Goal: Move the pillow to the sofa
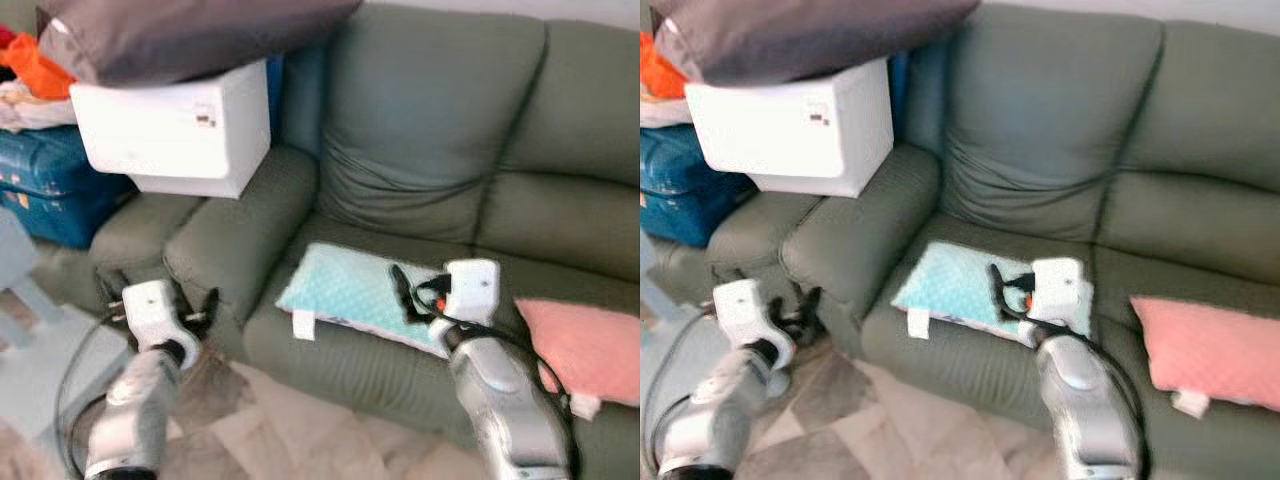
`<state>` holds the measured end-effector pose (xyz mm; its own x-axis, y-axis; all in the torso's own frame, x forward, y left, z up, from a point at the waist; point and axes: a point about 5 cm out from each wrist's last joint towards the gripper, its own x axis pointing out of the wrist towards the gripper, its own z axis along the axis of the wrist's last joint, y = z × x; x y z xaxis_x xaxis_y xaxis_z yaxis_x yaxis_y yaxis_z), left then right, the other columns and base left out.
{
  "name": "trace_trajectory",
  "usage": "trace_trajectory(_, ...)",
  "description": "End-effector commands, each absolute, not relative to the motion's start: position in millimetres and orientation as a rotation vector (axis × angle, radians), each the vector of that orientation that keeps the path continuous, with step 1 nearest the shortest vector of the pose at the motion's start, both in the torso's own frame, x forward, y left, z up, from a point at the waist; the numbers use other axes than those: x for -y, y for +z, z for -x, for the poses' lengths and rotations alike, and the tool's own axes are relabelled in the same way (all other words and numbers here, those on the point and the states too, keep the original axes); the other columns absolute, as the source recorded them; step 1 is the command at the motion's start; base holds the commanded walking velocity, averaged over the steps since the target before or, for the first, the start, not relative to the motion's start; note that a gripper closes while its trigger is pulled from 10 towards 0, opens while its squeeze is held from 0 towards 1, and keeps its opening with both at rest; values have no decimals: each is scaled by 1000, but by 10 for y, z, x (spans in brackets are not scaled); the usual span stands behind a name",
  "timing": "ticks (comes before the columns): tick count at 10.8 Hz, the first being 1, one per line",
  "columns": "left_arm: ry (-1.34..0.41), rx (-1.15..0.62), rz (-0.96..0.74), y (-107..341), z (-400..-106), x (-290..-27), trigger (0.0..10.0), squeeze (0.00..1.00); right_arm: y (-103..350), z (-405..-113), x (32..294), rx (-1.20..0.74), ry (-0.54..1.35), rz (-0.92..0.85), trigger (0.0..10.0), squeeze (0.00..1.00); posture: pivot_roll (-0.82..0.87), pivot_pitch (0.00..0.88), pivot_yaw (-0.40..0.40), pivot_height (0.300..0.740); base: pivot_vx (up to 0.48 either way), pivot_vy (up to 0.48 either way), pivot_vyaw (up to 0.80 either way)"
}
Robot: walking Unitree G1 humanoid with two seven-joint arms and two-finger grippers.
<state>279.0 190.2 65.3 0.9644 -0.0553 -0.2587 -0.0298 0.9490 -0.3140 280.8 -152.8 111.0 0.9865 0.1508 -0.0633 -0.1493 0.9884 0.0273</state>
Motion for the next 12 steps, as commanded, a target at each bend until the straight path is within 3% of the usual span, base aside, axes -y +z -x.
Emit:
trace_trajectory(1,-10,-268,306,658,-2793,-1943,10000,0,1099,-2824,1505,-69,154,-31,10000,0,-170,18,-7,740,-446,0,0)
trace_trajectory(6,-13,-277,306,631,-2797,-1937,10000,0,1111,-2839,1502,-63,153,-29,10000,0,-172,20,-7,740,-439,0,0)
trace_trajectory(12,-16,-264,312,604,-2856,-1979,10000,0,1121,-2854,1520,-60,144,-22,10000,0,-181,24,-9,740,0,0,0)
